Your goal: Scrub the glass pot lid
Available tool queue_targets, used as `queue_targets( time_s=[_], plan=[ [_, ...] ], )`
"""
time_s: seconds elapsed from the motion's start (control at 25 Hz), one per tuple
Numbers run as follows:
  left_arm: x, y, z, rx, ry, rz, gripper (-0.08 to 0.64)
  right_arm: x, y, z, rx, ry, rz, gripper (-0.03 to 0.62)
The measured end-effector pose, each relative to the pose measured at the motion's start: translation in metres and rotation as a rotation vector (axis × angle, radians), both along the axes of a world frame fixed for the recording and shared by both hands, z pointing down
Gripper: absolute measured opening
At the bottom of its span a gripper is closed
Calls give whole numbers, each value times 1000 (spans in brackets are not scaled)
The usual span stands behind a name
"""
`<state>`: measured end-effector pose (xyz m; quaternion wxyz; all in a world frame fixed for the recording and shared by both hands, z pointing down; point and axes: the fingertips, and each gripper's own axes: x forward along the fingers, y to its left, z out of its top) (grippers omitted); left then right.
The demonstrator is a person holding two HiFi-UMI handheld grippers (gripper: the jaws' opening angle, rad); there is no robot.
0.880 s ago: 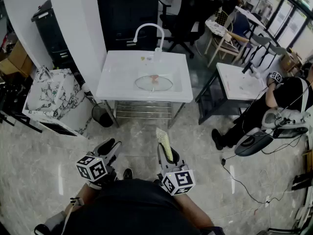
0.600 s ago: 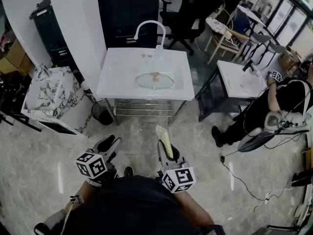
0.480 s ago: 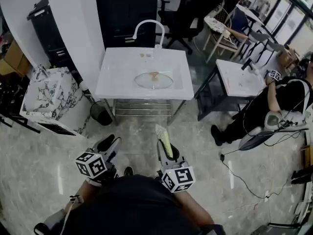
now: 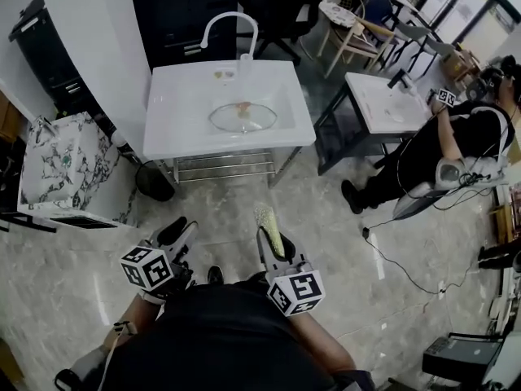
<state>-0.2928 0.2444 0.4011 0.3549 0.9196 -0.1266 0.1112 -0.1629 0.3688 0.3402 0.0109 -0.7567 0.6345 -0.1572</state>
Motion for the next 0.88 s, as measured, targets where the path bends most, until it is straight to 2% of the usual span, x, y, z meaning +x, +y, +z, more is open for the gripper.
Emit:
queue_targets(
  time_s=[0.24, 0.48, 0.52, 0.64, 0.88],
  plan=[
    [11, -17, 21, -24, -34, 76, 167, 12, 1, 15, -55, -20, 91, 66],
    [70, -24, 6, 6, 7, 99, 161, 55, -19, 38, -68, -83, 81, 66],
    [80, -28, 3, 24, 10, 93, 102, 66, -26, 40, -63, -94, 69, 66],
    [105, -44, -4, 62, 2, 56, 5, 99, -54, 41, -46, -122, 25, 66],
    [169, -84, -29, 93, -16, -55, 2, 181, -103, 30, -19, -172, -54, 66]
  ],
)
